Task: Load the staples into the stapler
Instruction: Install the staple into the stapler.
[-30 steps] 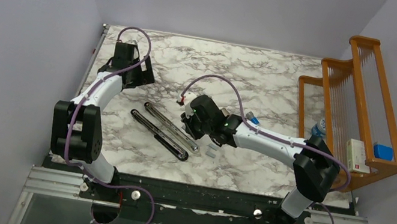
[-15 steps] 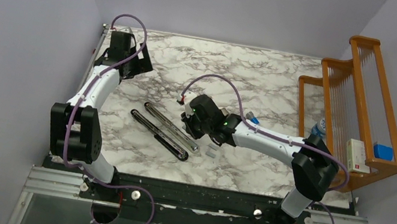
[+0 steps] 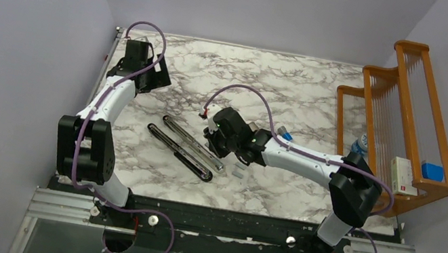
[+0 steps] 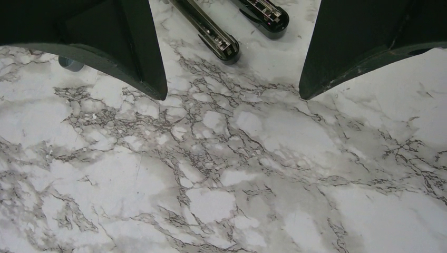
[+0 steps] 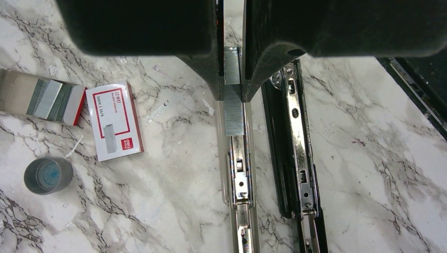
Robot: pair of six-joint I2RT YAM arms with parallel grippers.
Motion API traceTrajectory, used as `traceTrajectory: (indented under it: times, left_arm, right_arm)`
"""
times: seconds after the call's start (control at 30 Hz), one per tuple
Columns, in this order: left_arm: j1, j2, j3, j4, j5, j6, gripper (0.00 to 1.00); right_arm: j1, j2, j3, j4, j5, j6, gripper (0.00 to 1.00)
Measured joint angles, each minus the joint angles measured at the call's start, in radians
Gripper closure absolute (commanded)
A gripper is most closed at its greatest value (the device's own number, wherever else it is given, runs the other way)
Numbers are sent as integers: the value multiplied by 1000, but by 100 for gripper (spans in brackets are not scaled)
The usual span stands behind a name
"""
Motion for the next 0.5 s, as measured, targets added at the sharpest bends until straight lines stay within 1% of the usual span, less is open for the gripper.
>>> traceTrajectory:
  times: [0.5]
  left_arm:
    - [0, 7, 0, 9, 16, 2, 1]
  right_arm:
    - [2, 8, 0, 0, -1, 2, 85]
